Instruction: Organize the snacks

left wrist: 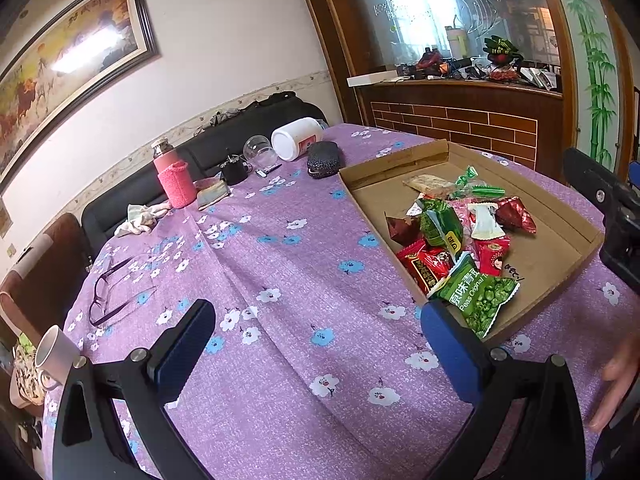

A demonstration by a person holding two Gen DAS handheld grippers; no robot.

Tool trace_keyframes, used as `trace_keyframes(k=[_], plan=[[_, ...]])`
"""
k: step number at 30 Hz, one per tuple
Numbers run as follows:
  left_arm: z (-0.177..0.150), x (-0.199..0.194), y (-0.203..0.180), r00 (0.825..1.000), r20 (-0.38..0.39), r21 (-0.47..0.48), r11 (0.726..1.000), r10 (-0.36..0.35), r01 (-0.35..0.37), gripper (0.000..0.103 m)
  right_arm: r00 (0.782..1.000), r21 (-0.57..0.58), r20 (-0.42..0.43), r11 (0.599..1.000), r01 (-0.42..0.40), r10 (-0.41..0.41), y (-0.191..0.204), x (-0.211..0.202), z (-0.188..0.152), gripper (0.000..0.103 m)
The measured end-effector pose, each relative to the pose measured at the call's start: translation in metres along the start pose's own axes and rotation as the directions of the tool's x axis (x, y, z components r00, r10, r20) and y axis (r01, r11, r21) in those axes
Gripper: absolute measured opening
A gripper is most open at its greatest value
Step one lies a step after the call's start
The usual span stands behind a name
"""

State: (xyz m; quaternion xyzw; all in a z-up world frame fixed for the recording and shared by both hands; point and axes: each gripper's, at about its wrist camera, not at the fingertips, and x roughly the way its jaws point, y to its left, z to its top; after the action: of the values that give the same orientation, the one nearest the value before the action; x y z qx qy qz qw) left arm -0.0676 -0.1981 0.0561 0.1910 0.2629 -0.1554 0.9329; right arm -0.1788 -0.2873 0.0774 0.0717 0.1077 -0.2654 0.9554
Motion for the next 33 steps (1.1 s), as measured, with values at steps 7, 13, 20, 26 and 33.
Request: trace_keyframes(k=[7,13,20,26,33], plan=[[-0.0002,0.0004,0.0018,1.000,-0.011,-0.015,1.000,-0.010,0.010,0.102,1.000,-0.011,-0.001,1.000,0.007,-0.007,0.0002,0.0011,-0.0011,0.102],[0.0001,0.0011,0.0010,1.000,-0.014,-0.013,1.000,-0.017,0.017,0.102,1.000,-0.020,-0.007,1.000,0.008,-0.008,0.0015,0.0020,-0.0011,0.102],[-0.0002,0.0009,0.0010,1.000,-0.016,-0.013,1.000,-0.017,0.017,0.102,1.000,-0.020,-0.007,1.000,0.010,-0.010,0.0001,0.0005,-0.0013,0.102],[-0.0006,0.0007,-0.0003,0.999,-0.017,-0.012,1.000,-0.028,0.027,0.102,1.000,-0.024,-0.007,1.000,0.014,-0.015,-0.0013,0.0006,-0.0005,0.102],[-0.0018,0.0011,0.0003,0.999,-0.023,-0.015,1.000,-0.025,0.024,0.102,1.000,-0.020,0.001,1.000,0.013,-0.013,-0.0022,-0.0009,0.0008,0.102]])
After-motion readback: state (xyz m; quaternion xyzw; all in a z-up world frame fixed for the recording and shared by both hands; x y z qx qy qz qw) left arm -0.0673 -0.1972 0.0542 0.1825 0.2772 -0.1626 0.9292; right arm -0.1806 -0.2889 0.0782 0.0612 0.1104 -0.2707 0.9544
